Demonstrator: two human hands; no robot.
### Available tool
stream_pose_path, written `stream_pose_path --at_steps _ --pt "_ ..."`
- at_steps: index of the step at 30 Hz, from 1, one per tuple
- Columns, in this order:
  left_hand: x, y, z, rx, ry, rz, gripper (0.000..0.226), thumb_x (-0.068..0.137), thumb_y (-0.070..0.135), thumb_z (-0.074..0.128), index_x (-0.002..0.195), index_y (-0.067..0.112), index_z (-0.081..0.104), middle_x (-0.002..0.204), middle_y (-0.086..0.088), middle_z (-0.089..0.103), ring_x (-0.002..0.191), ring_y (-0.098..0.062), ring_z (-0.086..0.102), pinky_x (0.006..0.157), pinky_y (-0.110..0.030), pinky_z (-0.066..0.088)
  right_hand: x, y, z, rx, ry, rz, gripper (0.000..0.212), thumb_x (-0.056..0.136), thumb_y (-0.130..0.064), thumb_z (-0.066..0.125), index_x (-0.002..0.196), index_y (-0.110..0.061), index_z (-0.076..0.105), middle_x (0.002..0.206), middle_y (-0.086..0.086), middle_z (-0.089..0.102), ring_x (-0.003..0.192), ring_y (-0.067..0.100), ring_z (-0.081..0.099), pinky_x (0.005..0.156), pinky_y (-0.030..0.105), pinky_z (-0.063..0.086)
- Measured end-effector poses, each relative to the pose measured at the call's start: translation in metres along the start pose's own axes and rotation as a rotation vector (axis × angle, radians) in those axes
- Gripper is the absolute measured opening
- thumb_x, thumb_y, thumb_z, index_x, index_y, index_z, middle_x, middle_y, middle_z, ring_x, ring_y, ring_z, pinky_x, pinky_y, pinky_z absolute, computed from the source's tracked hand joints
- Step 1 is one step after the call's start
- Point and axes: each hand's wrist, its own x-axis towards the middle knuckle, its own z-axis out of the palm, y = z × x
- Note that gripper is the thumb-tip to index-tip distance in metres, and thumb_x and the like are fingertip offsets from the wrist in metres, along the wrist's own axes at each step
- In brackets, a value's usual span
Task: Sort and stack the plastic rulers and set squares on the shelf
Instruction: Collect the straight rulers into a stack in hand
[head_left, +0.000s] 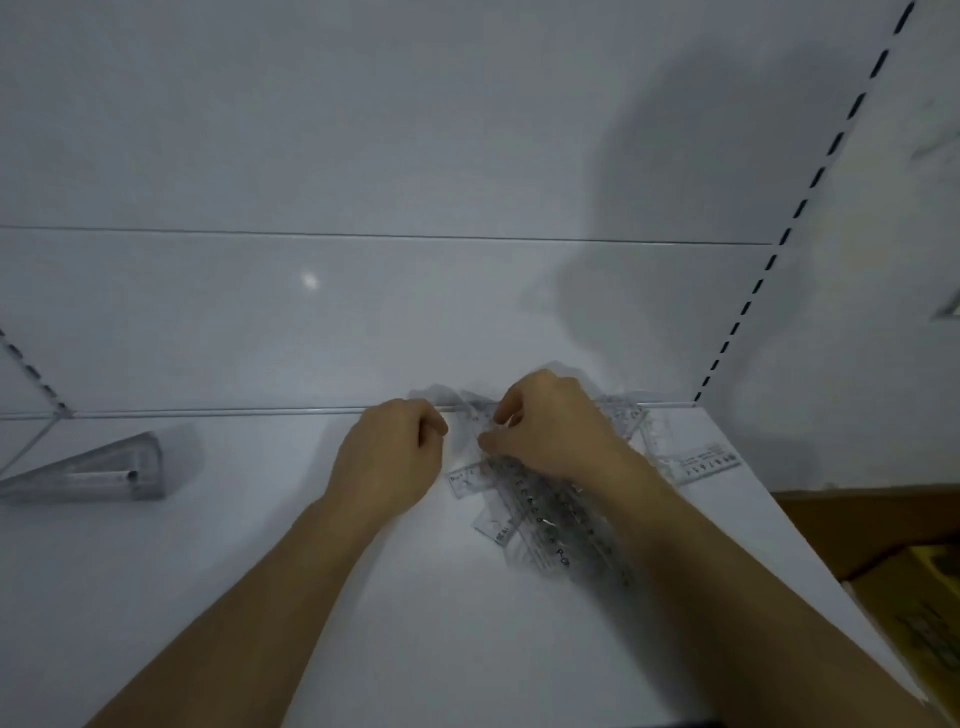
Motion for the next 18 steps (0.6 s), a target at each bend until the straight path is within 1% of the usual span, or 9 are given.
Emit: stream_pose_path --at_steps 2,4,5,7,9,11,13,15,18 --pt "0.001 0.0 0.0 -0.047 -0.002 -0.017 0.024 0.094 0.016 0.053 0.092 0.026 0.074 0.085 0.009 0.07 0.076 -0.01 0.064 0.073 -0.03 0.054 0.003 0.007 0.002 0.096 0.05 -0.017 0.022 0.081 -0.035 0.076 0.087 -0.013 0.078 0.081 0.007 0.074 0.075 0.018 0.07 0.074 0.038 0.061" --pt "0.002 0.001 0.0 -0.077 0.009 -0.015 0.024 0.095 0.018 0.053 0.092 0.029 0.074 0.086 0.011 0.07 0.071 -0.004 0.063 0.07 -0.026 0.053 0.004 0.009 -0.001 0.211 0.095 -0.047 0.013 0.086 -0.031 0.073 0.083 -0.02 0.078 0.075 -0.006 0.073 0.069 0.008 0.068 0.067 0.026 0.058" --pt "0.003 0.002 0.0 -0.104 0.026 -0.006 0.024 0.096 0.018 0.053 0.092 0.029 0.074 0.085 0.013 0.07 0.069 -0.004 0.062 0.067 -0.023 0.052 0.004 0.009 -0.005 0.317 0.106 -0.053 0.012 0.088 -0.029 0.073 0.082 -0.019 0.079 0.072 -0.008 0.072 0.065 0.006 0.066 0.064 0.023 0.054" --pt "0.002 0.006 -0.001 -0.214 0.045 0.022 0.027 0.097 0.015 0.051 0.088 0.029 0.072 0.079 0.014 0.069 0.065 -0.006 0.062 0.06 -0.017 0.047 0.001 0.008 -0.014 0.646 0.087 -0.043 0.013 0.09 -0.022 0.073 0.082 -0.013 0.077 0.066 -0.004 0.069 0.055 0.011 0.059 0.057 0.025 0.048" --pt "-0.001 0.015 -0.004 -0.461 0.002 0.024 0.029 0.101 0.014 0.046 0.087 0.022 0.07 0.073 0.006 0.069 0.061 -0.01 0.063 0.057 -0.019 0.045 -0.004 0.006 -0.022 0.937 0.05 -0.048 0.01 0.092 -0.016 0.072 0.088 -0.007 0.075 0.067 0.004 0.065 0.054 0.015 0.054 0.052 0.026 0.044" --pt "-0.005 0.026 -0.009 -0.78 -0.115 -0.002 0.032 0.106 0.019 0.041 0.095 0.009 0.068 0.076 -0.012 0.069 0.062 -0.022 0.064 0.055 -0.029 0.045 -0.008 0.002 -0.023 1.063 0.015 -0.069 0.006 0.091 -0.013 0.072 0.092 -0.007 0.073 0.071 0.008 0.065 0.055 0.017 0.058 0.053 0.026 0.046" --pt "-0.01 0.034 -0.011 -0.988 -0.26 -0.026 0.042 0.104 0.035 0.04 0.102 0.0 0.064 0.082 -0.023 0.069 0.066 -0.034 0.066 0.056 -0.034 0.047 -0.01 -0.003 -0.02 1.072 0.006 -0.109 0.005 0.089 -0.011 0.074 0.091 -0.007 0.072 0.071 0.011 0.065 0.056 0.018 0.062 0.053 0.026 0.049" --pt "-0.013 0.037 -0.011 -1.042 -0.377 -0.033 0.043 0.098 0.042 0.045 0.108 0.001 0.057 0.084 -0.025 0.07 0.067 -0.038 0.067 0.057 -0.035 0.05 -0.01 -0.007 -0.014 1.014 0.059 -0.147 0.008 0.088 -0.014 0.076 0.089 -0.008 0.072 0.068 0.009 0.067 0.058 0.016 0.064 0.055 0.024 0.051" --pt "-0.011 0.034 -0.011 -1.069 -0.384 0.013 0.015 0.1 0.023 0.05 0.103 0.009 0.044 0.072 -0.018 0.065 0.051 -0.029 0.057 0.05 -0.031 0.045 -0.004 -0.003 -0.008 0.755 0.221 -0.148 0.017 0.095 -0.032 0.067 0.086 -0.019 0.074 0.073 -0.004 0.071 0.067 0.011 0.067 0.069 0.033 0.057"
